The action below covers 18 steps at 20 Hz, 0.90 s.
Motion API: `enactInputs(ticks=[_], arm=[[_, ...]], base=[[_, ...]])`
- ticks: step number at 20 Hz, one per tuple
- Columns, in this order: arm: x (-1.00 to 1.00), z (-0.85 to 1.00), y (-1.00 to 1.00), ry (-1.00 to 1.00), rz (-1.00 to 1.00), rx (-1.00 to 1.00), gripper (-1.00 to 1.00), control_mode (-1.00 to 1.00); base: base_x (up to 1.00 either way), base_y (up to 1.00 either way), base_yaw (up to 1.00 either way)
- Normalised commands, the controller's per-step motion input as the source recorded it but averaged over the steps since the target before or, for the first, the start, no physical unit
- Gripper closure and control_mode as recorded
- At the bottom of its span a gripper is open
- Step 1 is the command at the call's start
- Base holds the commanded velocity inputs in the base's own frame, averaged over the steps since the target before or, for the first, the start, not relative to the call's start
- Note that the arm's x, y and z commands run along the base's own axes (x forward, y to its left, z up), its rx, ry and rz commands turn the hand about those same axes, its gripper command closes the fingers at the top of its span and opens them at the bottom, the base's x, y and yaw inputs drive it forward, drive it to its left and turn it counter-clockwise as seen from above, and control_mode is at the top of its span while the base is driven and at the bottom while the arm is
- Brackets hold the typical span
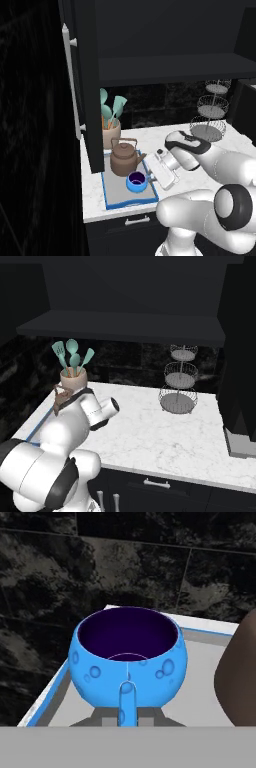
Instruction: Pick the kettle from the counter and place it on the tray. Then pick the mug from the cabinet and place it on the tray. Then close the cabinet doors.
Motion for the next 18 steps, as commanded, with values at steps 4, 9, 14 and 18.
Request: enactInputs(ticks=[4,9,14,18], arm=[[0.0,-0.33,0.07,-0.01,0.0,0.0,1.0,-1.0],[0.0,-0.26,0.14,0.0,0.0,0.0,1.0,-1.0],[0.0,-0.16,0.17,0.0,0.0,0.0,1.0,-1.0],[0.0,-0.14,0.13,0.0,0.0,0.0,1.0,-1.0]], base=[[0.0,0.0,0.0],[0.0,0.0,0.0],[0.0,0.0,0.0],[0.0,0.0,0.0]])
